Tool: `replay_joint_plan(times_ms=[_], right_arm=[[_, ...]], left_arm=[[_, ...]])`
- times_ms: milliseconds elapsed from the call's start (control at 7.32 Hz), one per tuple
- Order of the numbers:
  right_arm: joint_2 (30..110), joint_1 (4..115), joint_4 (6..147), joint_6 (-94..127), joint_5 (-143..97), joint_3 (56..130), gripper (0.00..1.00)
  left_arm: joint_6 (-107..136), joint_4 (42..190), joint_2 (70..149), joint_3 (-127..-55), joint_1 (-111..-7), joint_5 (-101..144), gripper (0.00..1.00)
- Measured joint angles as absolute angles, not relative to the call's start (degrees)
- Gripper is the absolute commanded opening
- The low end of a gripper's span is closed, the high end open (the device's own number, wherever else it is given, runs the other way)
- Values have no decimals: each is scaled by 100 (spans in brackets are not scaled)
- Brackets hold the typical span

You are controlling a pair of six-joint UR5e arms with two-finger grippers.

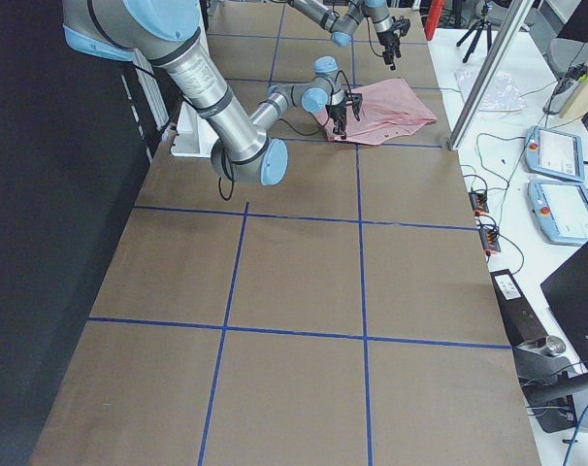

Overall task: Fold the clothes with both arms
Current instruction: 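Pull the collar corner toward the robot while the left gripper moves nearer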

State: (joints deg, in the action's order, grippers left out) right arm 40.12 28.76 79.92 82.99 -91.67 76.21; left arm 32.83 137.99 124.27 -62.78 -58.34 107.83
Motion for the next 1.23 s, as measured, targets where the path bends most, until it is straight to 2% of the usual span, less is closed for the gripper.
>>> replay_joint_plan(times_ms=[547, 683, 957, 1230], right_arm=[[5871, 2149, 8403, 8593, -8577, 10284, 0], [6194, 1860, 8431, 8828, -8322, 10708, 0], [6478, 1335, 8447, 9259, -7787, 11059, 0], [6548, 1005, 8454, 9541, -7417, 11171, 0]], left_arm=[[3956, 13728, 12404, -6692, -5508, 10793, 100], [4287, 13713, 12402, -6858, -5339, 10793, 100], [5247, 13662, 12302, -7418, -4951, 10791, 100], [6362, 13190, 11741, -8813, -4279, 10754, 100]])
